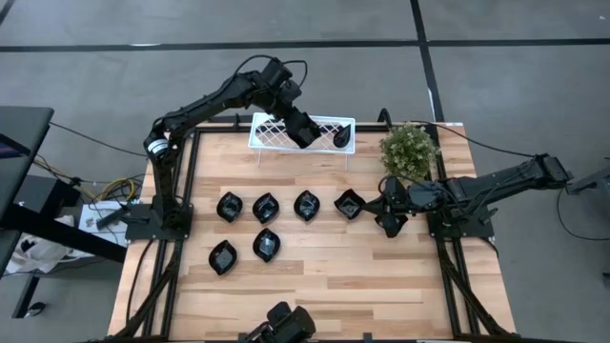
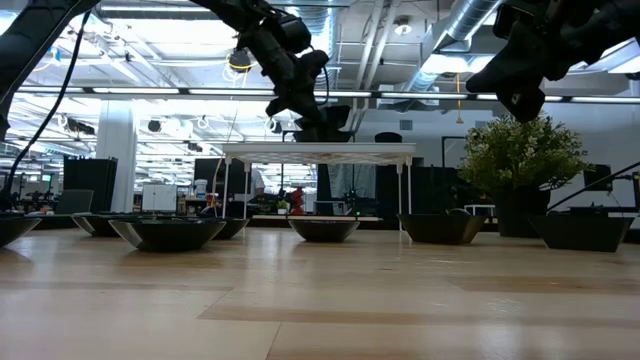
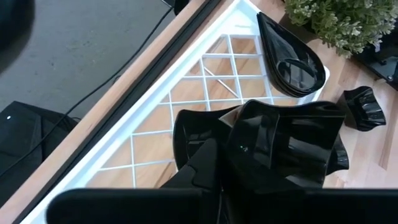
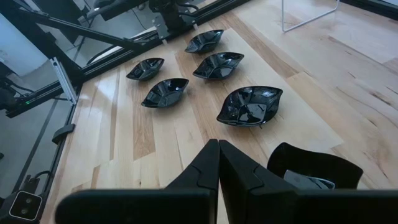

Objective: Pick & Place Mini shaped plates
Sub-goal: Stack the black distorted square plate on top of the black distorted square plate on the shelf

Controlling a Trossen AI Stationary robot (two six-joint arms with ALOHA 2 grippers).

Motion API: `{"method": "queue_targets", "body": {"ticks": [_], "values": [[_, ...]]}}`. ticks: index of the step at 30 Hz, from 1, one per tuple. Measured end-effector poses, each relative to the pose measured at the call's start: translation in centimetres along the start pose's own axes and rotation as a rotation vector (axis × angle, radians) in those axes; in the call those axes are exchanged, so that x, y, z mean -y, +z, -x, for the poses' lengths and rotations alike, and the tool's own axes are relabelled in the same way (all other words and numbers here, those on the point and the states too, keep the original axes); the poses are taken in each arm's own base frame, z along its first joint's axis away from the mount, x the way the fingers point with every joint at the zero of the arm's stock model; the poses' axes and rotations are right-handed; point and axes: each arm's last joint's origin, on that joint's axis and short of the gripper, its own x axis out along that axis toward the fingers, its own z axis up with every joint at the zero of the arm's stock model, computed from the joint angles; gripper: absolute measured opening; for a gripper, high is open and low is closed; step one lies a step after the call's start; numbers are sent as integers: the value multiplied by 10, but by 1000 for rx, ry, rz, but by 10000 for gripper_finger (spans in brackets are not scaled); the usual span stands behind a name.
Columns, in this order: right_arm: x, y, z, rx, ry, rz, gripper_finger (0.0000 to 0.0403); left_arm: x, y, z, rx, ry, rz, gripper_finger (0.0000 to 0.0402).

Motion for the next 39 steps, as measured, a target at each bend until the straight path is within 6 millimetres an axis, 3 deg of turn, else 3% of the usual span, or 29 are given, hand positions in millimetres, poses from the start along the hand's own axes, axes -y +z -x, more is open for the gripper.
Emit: {"method": "queue_targets", "body": {"ticks": [16,28,33,39], "values": [[0,0,0,0,0,0,1,2,-1,3,-5,-1,25,26],[0,0,0,-1,0,0,1,5,1,17,21,2,15,125],[0,0,0,0,0,0,1,17,1,50,73,-6,14,147],[0,0,0,-1,0,0,1,69,-24,96,91,-70,-73,152]]}}
